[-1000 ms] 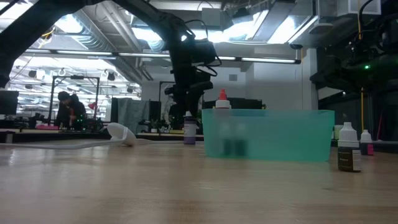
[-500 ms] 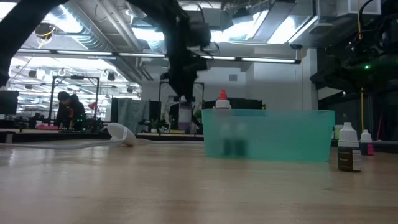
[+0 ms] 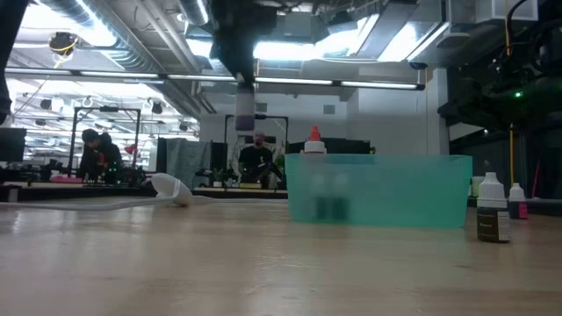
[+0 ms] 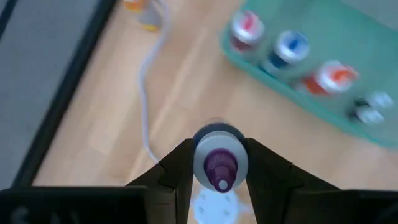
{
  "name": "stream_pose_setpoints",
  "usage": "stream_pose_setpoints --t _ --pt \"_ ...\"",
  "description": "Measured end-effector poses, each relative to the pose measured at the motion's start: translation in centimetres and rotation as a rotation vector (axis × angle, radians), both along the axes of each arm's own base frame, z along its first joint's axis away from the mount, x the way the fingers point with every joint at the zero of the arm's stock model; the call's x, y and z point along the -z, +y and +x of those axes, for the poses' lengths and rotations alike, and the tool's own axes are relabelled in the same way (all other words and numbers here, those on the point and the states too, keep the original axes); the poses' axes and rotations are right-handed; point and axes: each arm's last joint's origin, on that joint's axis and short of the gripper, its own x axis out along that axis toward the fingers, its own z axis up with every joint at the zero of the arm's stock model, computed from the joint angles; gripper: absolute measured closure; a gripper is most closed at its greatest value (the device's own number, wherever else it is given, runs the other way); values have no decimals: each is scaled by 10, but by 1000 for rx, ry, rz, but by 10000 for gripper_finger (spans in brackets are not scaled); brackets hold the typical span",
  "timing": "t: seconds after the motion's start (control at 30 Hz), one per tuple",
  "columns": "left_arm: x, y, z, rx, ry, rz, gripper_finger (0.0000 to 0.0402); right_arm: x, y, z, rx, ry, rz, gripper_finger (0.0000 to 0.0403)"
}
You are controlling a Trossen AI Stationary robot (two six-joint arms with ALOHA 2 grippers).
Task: Pick & Place food coloring
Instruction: Put the big violet food coloring bottle into the green bin
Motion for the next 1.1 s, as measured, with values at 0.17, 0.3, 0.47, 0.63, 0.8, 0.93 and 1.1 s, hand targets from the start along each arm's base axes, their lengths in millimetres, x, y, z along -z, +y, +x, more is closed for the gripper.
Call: stream_pose_setpoints --t 0.17,0.3,0.47,0.63,0.8,0.93,1.1 --pt "-2 -40 0 95 34 -26 288 0 0 0 0 0 0 19" --pt "-2 -64 3 148 28 -56 288 0 0 0 0 0 0 19" --pt "-2 -84 4 167 22 -70 288 0 0 0 0 0 0 19" --pt "0 -93 17 190 32 -70 288 0 0 0 0 0 0 19" --pt "-2 -93 37 197 35 -68 288 0 0 0 0 0 0 19" --pt "1 -94 53 221 37 -80 288 0 0 0 0 0 0 19" --pt "7 -101 73 263 31 -96 288 0 0 0 0 0 0 19"
